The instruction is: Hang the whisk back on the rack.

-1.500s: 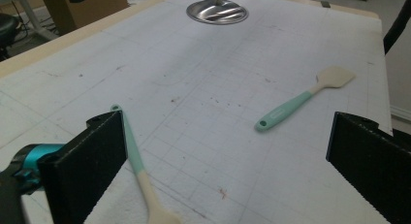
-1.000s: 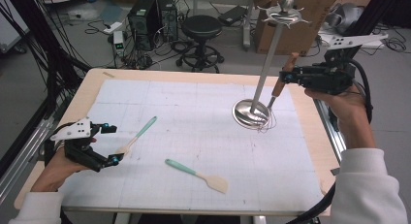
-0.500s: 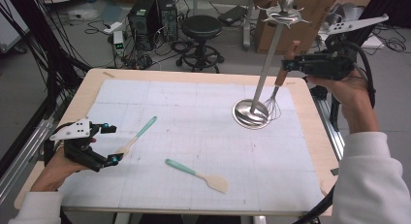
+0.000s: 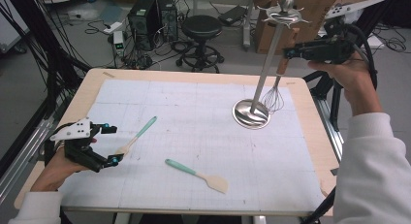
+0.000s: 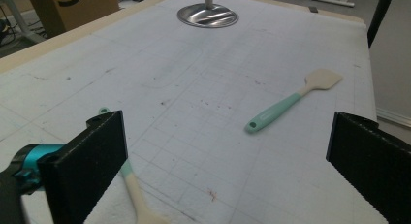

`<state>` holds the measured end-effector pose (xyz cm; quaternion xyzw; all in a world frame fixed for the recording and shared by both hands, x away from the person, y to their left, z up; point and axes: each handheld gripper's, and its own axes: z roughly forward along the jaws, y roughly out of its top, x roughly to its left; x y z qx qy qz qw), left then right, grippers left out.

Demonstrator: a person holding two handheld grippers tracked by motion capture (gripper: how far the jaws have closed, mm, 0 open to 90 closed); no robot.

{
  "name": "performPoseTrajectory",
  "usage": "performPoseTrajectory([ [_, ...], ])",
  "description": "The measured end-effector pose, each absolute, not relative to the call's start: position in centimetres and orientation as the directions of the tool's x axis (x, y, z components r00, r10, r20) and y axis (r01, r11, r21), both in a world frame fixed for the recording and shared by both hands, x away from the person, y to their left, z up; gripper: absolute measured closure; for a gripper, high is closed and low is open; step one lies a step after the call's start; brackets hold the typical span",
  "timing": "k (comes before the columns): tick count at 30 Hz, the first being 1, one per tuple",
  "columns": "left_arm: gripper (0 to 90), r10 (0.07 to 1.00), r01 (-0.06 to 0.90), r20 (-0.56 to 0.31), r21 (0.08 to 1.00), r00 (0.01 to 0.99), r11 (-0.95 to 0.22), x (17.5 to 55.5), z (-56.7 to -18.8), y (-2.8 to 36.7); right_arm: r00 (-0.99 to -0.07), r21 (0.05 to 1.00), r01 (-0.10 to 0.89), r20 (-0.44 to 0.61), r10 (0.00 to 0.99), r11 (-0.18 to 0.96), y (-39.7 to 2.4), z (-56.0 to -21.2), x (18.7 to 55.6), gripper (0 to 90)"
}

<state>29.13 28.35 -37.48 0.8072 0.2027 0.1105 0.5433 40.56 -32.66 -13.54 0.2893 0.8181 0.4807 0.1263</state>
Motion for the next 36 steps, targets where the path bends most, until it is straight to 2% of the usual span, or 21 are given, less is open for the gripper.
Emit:
performPoseTrajectory([
  [21, 1.7, 0.442, 0.206, -0.044, 0.923, 0.896, -0.326, 29.1, -37.5, 28.3, -0.805, 0.853, 0.354, 0.068, 0.59, 0.384, -32.0, -12.7, 41.5, 70.8],
  [36, 1.7, 0.442, 0.207, -0.044, 0.922, 0.896, -0.326, 29.1, -37.6, 28.4, -0.785, 0.848, 0.374, 0.074, 0.615, 0.376, -31.4, -13.4, 42.9, 70.8],
])
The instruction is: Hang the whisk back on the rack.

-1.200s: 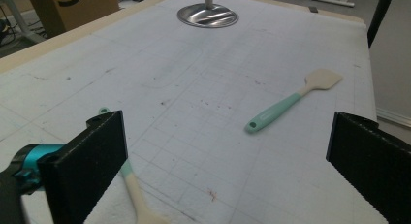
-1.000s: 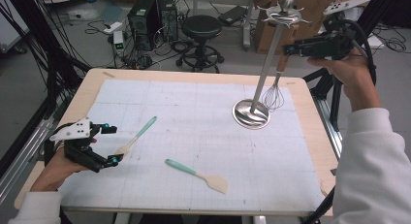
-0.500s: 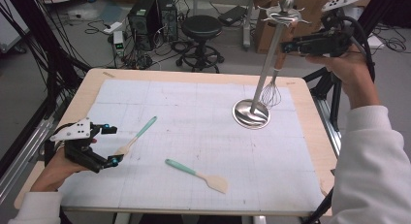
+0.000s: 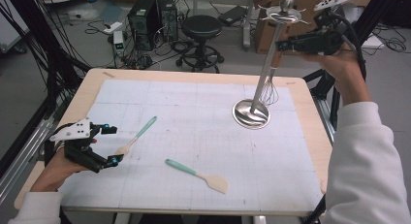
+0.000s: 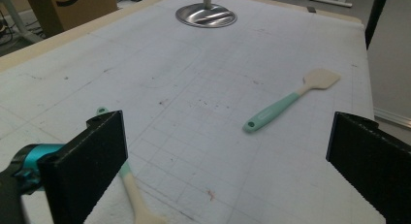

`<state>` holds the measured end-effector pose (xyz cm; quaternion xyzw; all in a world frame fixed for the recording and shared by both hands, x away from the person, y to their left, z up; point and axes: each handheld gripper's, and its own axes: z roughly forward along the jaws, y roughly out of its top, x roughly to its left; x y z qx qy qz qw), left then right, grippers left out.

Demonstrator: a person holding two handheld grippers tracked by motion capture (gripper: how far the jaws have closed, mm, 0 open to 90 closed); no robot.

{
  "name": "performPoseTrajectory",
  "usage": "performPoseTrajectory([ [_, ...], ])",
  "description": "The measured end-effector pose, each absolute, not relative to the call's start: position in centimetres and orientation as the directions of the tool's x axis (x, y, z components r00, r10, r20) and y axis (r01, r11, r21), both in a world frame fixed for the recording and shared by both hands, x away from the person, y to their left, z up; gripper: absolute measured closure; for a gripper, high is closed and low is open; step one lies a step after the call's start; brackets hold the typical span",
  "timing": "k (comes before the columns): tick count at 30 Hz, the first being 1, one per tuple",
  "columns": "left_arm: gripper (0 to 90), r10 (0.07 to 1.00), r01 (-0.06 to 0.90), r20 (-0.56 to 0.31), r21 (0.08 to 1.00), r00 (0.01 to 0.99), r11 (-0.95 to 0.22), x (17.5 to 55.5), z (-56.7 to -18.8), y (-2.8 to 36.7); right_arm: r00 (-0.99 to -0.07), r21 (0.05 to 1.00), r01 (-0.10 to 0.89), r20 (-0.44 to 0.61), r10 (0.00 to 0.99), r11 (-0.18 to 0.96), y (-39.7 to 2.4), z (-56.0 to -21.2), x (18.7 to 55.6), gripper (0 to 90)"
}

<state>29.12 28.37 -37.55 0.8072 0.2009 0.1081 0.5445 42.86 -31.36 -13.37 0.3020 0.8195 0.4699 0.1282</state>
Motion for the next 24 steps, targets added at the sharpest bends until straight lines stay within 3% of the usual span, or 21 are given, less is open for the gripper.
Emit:
performPoseTrajectory([
  [17, 1.7, 0.445, 0.215, -0.054, 0.923, 0.894, -0.32, 29.2, -37.7, 28.4, -0.772, 0.864, 0.362, 0.068, 0.632, 0.35, -31.3, -14.5, 43.1, 68.8],
  [19, 1.7, 0.443, 0.215, -0.054, 0.922, 0.895, -0.321, 29.2, -37.8, 28.5, -0.77, 0.869, 0.357, 0.065, 0.634, 0.344, -31.4, -14.6, 43.1, 61.6],
  [22, 1.7, 0.447, 0.22, -0.058, 0.922, 0.892, -0.319, 29.3, -37.8, 28.5, -0.77, 0.867, 0.359, 0.066, 0.634, 0.346, -31.6, -14.8, 43.0, 59.2],
  [24, 1.7, 0.45, 0.223, -0.059, 0.921, 0.891, -0.319, 29.3, -37.9, 28.6, -0.783, 0.868, 0.35, 0.064, 0.619, 0.353, -31.8, -15.1, 42.8, 53.1],
])
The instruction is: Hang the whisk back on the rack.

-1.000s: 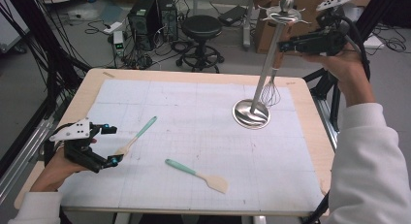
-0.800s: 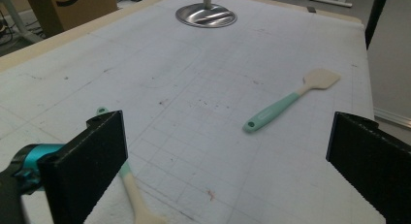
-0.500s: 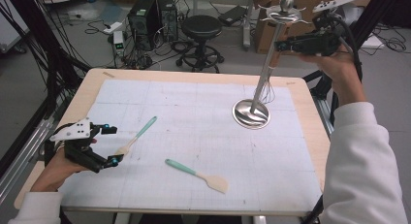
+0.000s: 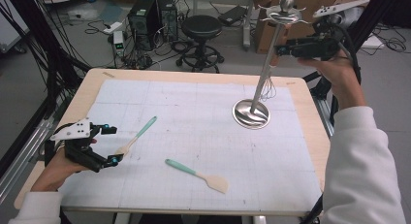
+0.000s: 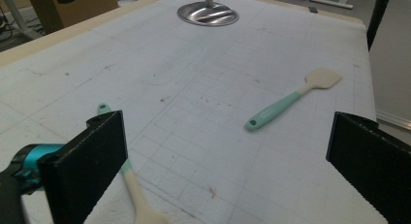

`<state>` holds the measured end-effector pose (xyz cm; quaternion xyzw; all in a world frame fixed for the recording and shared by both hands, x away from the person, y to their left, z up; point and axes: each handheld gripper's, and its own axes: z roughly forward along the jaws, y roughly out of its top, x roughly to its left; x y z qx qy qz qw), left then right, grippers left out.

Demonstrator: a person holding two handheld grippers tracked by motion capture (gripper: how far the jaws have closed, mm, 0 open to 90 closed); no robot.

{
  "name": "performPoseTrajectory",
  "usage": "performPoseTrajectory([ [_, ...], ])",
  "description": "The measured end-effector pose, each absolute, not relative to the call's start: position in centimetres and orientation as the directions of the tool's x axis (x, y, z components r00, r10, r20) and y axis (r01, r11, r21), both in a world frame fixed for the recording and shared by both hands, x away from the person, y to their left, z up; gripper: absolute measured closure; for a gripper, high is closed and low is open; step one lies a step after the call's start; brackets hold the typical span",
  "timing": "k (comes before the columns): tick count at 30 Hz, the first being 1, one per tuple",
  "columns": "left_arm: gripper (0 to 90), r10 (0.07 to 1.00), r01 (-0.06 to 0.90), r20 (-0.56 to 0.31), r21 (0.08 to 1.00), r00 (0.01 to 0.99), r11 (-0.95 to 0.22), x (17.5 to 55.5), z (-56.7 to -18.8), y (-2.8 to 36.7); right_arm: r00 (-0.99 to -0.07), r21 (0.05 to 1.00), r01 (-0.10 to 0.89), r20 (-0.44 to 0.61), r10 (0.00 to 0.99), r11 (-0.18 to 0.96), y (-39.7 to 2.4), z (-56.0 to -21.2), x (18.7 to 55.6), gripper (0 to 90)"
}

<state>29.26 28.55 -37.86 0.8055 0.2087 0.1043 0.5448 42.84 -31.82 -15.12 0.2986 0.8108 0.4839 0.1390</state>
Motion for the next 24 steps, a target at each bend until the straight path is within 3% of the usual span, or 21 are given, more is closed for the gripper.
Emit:
performPoseTrajectory([
  [7, 1.7, 0.451, 0.222, -0.055, 0.919, 0.891, -0.325, 29.1, -37.9, 28.5, -0.786, 0.861, 0.356, 0.065, 0.615, 0.364, -33.0, -16.3, 41.9, 16.0],
  [11, 1.7, 0.451, 0.222, -0.054, 0.918, 0.891, -0.329, 29.3, -38.0, 28.5, -0.803, 0.869, 0.334, 0.06, 0.593, 0.365, -33.5, -16.6, 40.8, 0.1],
  [24, 1.7, 0.451, 0.222, -0.059, 0.922, 0.89, -0.317, 29.3, -37.9, 28.7, -0.797, 0.889, 0.307, 0.045, 0.602, 0.341, -35.8, -16.2, 37.8, 0.2],
])
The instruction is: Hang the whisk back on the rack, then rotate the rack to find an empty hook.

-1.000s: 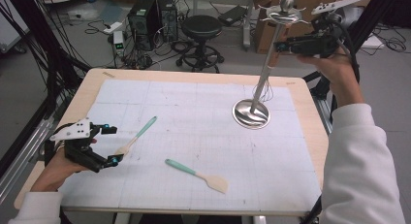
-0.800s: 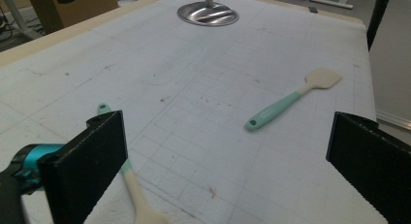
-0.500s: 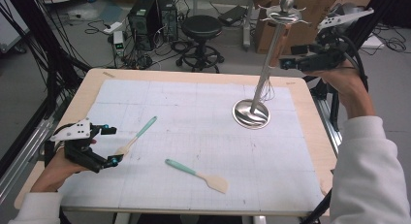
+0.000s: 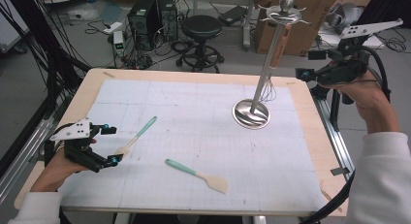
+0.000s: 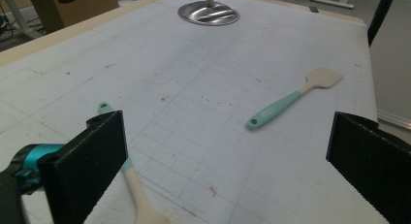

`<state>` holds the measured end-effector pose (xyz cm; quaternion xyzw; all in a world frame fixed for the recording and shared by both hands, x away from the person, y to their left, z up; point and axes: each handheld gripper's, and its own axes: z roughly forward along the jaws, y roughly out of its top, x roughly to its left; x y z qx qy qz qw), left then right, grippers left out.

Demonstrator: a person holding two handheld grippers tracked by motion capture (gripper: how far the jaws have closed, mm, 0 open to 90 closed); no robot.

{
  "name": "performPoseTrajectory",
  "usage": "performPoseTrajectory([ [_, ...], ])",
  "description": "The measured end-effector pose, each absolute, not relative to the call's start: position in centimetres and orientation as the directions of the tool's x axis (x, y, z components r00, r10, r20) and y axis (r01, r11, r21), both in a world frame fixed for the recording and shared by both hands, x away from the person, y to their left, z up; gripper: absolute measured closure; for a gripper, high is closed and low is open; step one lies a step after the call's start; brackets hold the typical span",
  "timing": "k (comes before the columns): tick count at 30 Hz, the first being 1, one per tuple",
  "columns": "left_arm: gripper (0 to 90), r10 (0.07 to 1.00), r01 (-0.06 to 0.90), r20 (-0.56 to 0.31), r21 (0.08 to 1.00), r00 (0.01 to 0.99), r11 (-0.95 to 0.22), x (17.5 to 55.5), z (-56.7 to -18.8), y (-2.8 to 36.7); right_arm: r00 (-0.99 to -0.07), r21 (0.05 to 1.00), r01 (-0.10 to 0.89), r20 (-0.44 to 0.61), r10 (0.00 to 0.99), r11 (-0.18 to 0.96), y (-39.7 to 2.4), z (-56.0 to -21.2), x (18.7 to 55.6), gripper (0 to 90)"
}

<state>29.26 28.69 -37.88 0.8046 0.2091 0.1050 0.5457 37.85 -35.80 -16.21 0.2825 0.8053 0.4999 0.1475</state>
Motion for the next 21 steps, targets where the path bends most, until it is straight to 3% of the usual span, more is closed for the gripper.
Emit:
performPoseTrajectory([
  [10, 1.7, 0.449, 0.218, -0.055, 0.922, 0.892, -0.321, 29.1, -37.8, 28.6, -0.795, 0.894, 0.288, 0.024, 0.607, 0.342, -36.0, -15.3, 37.6, 1.1],
  [17, 1.7, 0.447, 0.22, -0.058, 0.922, 0.893, -0.319, 29.2, -37.9, 28.6, -0.805, 0.894, 0.289, 0.034, 0.592, 0.342, -36.6, -14.8, 37.7, 16.4],
  [21, 1.6, 0.446, 0.219, -0.06, 0.923, 0.893, -0.315, 29.1, -37.8, 28.6, -0.806, 0.893, 0.299, 0.048, 0.59, 0.337, -36.9, -14.6, 37.8, 31.6],
])
